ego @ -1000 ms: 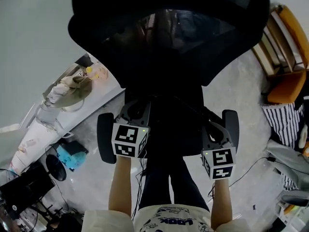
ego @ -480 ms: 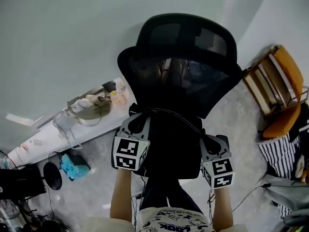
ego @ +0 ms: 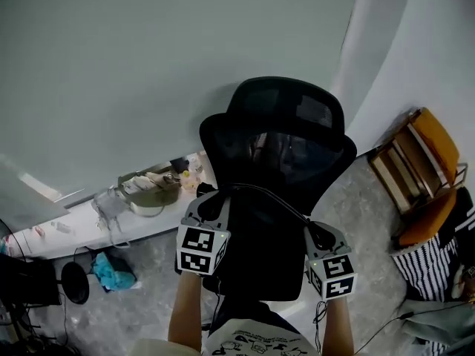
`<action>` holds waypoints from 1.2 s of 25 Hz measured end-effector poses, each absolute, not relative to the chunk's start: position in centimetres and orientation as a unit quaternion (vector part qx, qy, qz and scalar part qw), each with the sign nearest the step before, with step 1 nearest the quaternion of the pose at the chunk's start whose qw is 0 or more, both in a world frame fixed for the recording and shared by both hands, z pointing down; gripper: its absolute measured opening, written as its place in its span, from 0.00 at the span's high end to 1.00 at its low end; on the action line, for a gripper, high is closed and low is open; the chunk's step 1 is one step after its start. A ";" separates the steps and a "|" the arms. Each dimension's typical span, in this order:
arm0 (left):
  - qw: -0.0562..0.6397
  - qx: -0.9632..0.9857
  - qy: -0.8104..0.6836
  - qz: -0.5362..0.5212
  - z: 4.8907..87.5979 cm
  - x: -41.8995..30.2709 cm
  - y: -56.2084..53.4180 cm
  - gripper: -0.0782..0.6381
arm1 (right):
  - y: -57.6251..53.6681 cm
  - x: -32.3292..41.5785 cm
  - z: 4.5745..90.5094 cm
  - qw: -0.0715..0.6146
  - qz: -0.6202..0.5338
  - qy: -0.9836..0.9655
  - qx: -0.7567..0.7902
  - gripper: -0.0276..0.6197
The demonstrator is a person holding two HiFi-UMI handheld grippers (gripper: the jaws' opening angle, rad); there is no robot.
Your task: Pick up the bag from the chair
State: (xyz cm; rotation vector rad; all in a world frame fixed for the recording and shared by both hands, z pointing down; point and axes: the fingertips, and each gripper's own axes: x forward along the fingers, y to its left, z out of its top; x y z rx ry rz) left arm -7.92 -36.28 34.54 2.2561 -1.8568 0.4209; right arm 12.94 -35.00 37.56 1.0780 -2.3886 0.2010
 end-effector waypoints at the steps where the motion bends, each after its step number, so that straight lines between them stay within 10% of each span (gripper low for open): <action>1: 0.091 0.760 -0.628 0.140 33.9 -7.8 -35.9 0.84 | -34.7 13.0 37.0 0.251 0.071 -0.880 0.397 0.88; 30: 0.050 0.743 -0.661 0.094 25.4 -7.2 -26.2 0.84 | -27.9 13.6 28.9 0.199 0.019 -0.899 0.389 0.88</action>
